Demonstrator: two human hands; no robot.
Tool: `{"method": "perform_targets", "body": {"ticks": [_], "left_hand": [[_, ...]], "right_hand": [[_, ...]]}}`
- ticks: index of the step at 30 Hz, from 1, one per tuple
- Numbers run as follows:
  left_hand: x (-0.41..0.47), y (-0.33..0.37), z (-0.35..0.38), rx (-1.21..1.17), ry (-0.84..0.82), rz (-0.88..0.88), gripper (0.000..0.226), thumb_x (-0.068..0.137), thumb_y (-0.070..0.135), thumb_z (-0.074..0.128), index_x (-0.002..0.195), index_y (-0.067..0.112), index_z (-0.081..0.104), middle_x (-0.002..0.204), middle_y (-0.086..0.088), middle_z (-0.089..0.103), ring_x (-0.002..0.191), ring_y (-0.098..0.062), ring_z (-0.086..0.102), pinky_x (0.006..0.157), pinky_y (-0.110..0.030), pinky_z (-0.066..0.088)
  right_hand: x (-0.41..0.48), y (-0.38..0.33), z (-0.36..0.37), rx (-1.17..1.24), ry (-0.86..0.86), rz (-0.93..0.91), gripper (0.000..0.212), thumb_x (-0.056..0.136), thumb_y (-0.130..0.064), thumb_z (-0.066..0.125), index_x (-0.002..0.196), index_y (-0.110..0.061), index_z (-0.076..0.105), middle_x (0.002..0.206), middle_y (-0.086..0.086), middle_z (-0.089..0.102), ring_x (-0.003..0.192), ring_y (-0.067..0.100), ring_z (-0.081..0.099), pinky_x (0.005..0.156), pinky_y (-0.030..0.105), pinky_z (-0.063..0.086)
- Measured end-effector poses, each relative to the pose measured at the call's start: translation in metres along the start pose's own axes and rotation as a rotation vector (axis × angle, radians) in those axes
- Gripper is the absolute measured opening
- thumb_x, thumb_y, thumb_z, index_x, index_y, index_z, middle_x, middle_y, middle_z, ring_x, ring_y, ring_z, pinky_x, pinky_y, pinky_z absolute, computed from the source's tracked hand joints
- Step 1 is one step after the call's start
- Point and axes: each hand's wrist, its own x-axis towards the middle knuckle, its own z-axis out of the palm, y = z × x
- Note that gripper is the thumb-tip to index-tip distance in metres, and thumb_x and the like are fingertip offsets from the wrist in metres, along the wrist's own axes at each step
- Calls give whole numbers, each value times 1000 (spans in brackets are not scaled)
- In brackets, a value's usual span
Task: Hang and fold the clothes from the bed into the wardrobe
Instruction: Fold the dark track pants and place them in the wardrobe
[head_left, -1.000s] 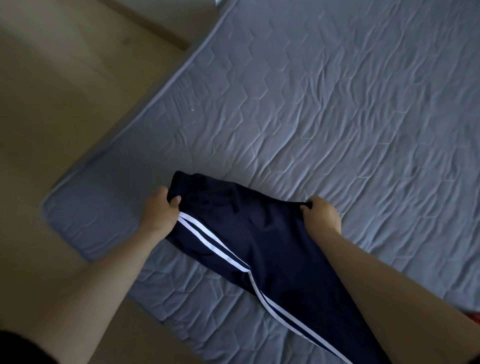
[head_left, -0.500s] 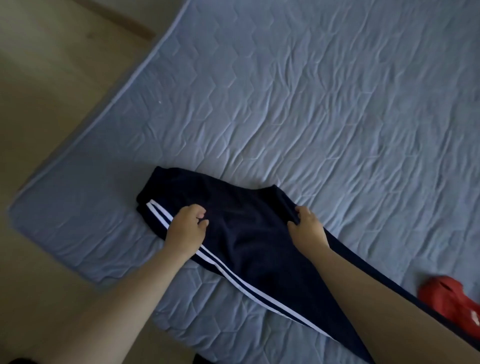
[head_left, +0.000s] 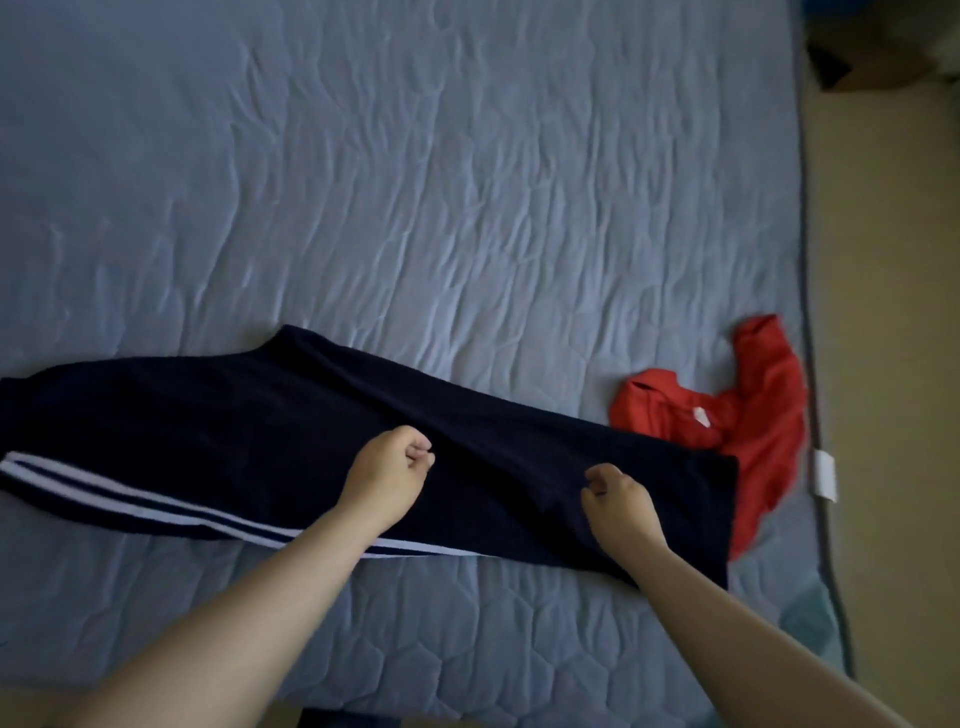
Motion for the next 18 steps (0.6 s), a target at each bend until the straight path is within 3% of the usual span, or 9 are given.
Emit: {"method": "perform_targets", "body": {"ticks": [3,7,10,15,18], "left_hand": [[-7,36,53,28,-67,35,13,93,20,58,104,16,64,99,6,63,88,-6,59,76,-18,46],[-18,78,125,74,-142,100,12,93,21,58,102,18,64,97,8,63,87,-3,59,70,-12,43],[-26,100,169,103,-188,126,12,92,20,59,102,16,64,98,6,64,87,-5,60,74,-16,46],[-34,118,229,170,-252,145,12,91,19,61,102,17,63,102,4,64,87,-7,60,79,-22,49],[-35,116,250,232,-283,157,20,89,20,64,109,17,63,113,3,59,100,-10,57,87,-22,45]], "right_hand": [[-6,65,-26,41,35,66,34,93,-14,53,126,-8,58,120,9,65,107,24,61,82,24,44],[-12,141,-53,89,87,151,33,93,-12,53,125,-8,58,118,11,66,107,26,61,78,23,40],[-16,184,-63,130,119,199,33,91,-11,54,123,-7,59,115,13,68,107,29,61,76,24,39],[-17,231,-64,222,98,227,36,88,-13,60,123,-8,59,114,13,67,104,28,63,85,31,48],[-16,244,-58,225,74,184,37,84,-17,67,120,-11,61,105,9,66,95,24,62,78,28,46]]}}
